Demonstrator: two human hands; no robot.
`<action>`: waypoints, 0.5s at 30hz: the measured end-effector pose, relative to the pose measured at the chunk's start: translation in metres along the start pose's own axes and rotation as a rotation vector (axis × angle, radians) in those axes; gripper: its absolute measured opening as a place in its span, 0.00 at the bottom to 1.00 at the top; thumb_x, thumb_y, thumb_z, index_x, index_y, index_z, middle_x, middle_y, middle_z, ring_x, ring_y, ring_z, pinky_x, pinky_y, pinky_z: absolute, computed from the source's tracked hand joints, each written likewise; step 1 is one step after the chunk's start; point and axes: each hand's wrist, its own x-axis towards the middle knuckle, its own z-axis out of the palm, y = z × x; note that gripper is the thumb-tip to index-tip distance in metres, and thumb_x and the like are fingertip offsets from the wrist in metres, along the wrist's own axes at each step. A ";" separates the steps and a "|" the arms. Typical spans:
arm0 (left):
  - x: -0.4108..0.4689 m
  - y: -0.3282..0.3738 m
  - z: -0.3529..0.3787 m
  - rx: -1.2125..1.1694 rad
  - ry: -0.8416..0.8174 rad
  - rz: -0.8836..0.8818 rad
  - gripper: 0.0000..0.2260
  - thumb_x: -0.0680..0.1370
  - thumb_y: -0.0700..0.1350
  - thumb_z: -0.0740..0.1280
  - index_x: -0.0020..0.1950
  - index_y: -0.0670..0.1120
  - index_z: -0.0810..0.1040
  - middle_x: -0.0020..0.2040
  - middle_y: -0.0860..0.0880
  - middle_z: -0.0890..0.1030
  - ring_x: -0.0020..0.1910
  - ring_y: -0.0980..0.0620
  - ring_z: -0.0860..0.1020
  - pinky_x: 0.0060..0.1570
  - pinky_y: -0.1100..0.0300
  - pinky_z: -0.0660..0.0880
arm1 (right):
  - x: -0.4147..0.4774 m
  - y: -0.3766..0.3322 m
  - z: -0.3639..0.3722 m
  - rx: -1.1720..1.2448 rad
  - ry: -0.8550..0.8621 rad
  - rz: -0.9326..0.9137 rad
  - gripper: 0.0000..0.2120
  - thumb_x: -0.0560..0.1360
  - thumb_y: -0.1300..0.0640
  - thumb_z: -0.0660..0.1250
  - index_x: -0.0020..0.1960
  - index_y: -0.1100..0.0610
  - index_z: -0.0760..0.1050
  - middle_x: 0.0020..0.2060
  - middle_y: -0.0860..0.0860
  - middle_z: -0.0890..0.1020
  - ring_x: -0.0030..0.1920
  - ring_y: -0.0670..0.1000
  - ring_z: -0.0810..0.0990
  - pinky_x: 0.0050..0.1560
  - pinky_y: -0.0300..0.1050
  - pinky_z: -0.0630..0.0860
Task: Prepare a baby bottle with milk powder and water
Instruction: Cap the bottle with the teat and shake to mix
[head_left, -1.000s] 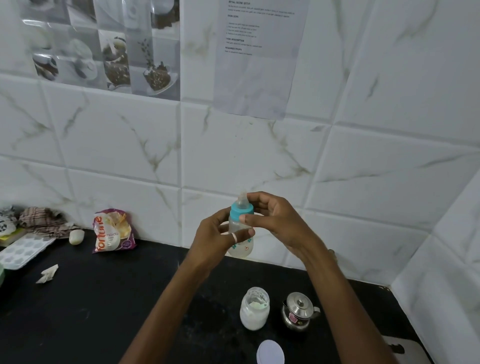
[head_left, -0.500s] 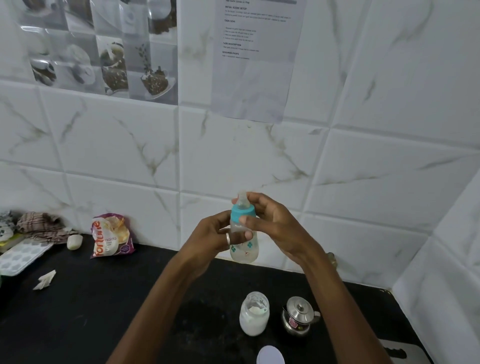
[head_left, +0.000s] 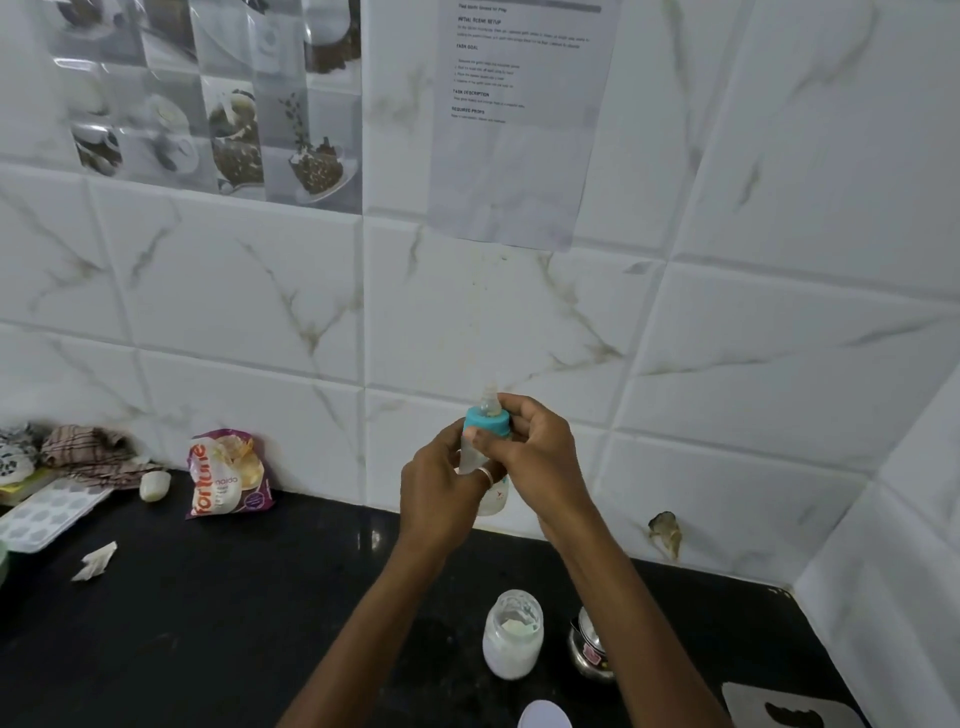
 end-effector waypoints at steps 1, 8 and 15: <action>-0.001 0.000 0.002 0.034 0.041 0.031 0.22 0.77 0.40 0.73 0.70 0.53 0.79 0.55 0.58 0.85 0.55 0.56 0.83 0.58 0.48 0.82 | -0.001 0.002 0.004 -0.023 0.037 -0.012 0.20 0.73 0.56 0.79 0.63 0.49 0.78 0.58 0.45 0.85 0.59 0.45 0.84 0.60 0.43 0.82; 0.020 -0.001 -0.018 -0.033 -0.217 0.011 0.21 0.76 0.46 0.76 0.69 0.51 0.80 0.57 0.53 0.87 0.56 0.51 0.85 0.61 0.43 0.81 | 0.010 -0.004 -0.011 -0.092 -0.142 -0.050 0.21 0.76 0.53 0.76 0.67 0.50 0.76 0.60 0.44 0.83 0.62 0.47 0.81 0.63 0.44 0.79; 0.044 0.009 -0.031 -0.163 -0.383 -0.025 0.17 0.75 0.42 0.77 0.63 0.45 0.83 0.55 0.49 0.87 0.56 0.50 0.85 0.64 0.49 0.80 | 0.028 -0.020 -0.024 0.017 -0.362 -0.044 0.20 0.80 0.59 0.71 0.70 0.53 0.74 0.64 0.47 0.83 0.64 0.47 0.82 0.62 0.41 0.79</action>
